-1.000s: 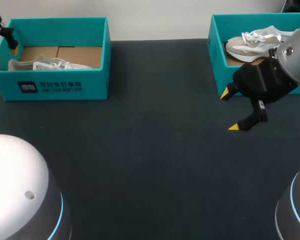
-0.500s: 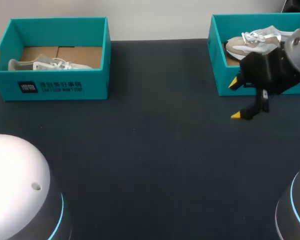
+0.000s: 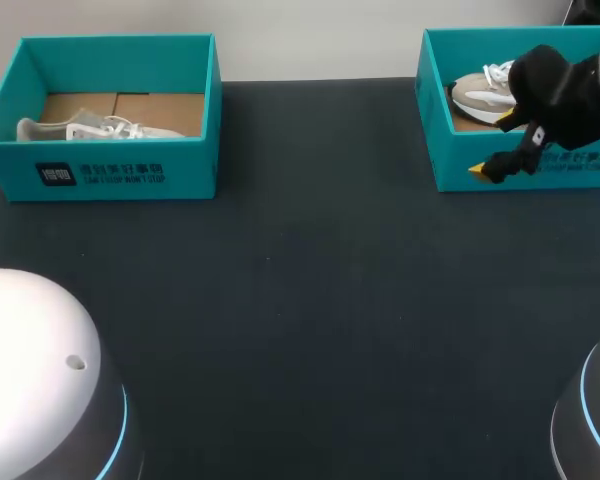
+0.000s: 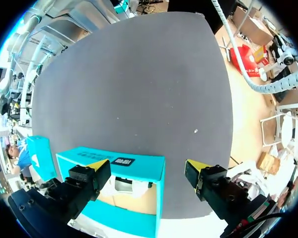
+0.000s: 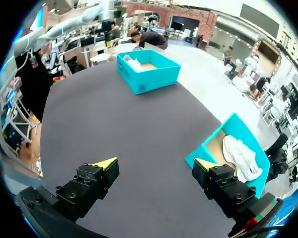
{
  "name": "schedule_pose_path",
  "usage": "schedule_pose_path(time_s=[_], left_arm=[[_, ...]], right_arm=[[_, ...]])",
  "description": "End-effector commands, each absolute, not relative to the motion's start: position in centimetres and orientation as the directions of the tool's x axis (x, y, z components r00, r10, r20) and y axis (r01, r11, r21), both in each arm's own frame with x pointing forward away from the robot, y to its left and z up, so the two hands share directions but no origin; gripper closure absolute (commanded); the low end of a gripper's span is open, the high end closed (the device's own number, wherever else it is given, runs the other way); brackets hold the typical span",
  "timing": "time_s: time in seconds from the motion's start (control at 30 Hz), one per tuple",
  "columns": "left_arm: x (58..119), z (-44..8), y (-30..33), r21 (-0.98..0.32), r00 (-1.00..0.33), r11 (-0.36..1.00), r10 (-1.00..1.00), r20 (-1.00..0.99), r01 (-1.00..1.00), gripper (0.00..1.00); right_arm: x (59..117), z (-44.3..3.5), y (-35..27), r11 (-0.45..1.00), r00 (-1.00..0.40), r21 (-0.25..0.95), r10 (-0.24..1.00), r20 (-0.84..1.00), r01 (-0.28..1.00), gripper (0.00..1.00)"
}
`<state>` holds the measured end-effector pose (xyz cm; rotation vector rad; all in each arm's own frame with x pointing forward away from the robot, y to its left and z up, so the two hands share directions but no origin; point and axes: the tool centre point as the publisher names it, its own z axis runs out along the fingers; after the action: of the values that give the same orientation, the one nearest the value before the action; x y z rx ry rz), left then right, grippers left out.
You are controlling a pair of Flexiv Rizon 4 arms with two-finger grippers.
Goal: Take the shoe out of the shoebox, open the shoe tongue, remove and reinsert the insole, then place the shoe into the shoebox
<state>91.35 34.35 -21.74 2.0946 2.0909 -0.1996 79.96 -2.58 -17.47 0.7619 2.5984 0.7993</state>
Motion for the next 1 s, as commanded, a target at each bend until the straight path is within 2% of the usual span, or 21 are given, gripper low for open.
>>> schedule_pose_path(time_s=[0.03, 0.33, 0.6, 0.77, 1.0], left_arm=[[91.4, -21.6, 34.3, 0.027, 0.005, 0.0, 0.977, -0.214, 1.0, 0.0], [91.4, -21.6, 34.3, 0.027, 0.005, 0.0, 0.977, -0.214, 1.0, 0.0], [91.4, -21.6, 34.3, 0.027, 0.005, 0.0, 0.977, -0.214, 1.0, 0.0], [91.4, -21.6, 34.3, 0.027, 0.005, 0.0, 0.977, -0.214, 1.0, 0.0], [91.4, -21.6, 34.3, 0.027, 0.005, 0.0, 0.977, -0.214, 1.0, 0.0]], right_arm=[[79.0, -18.0, -2.3, 0.643, -0.721, 0.619, 0.671, -0.173, 0.451, 0.0], [79.0, -18.0, -2.3, 0.643, -0.721, 0.619, 0.671, -0.173, 0.451, 0.0], [83.8, -16.8, -4.0, 0.418, -0.408, 0.565, 0.9, -0.152, 0.711, 0.0], [87.5, -16.4, -6.3, 0.367, -0.34, 0.496, 0.929, -0.15, 0.787, 0.0], [92.7, -17.2, -10.1, 0.265, -0.243, 0.482, 0.964, -0.109, 0.835, 0.0]])
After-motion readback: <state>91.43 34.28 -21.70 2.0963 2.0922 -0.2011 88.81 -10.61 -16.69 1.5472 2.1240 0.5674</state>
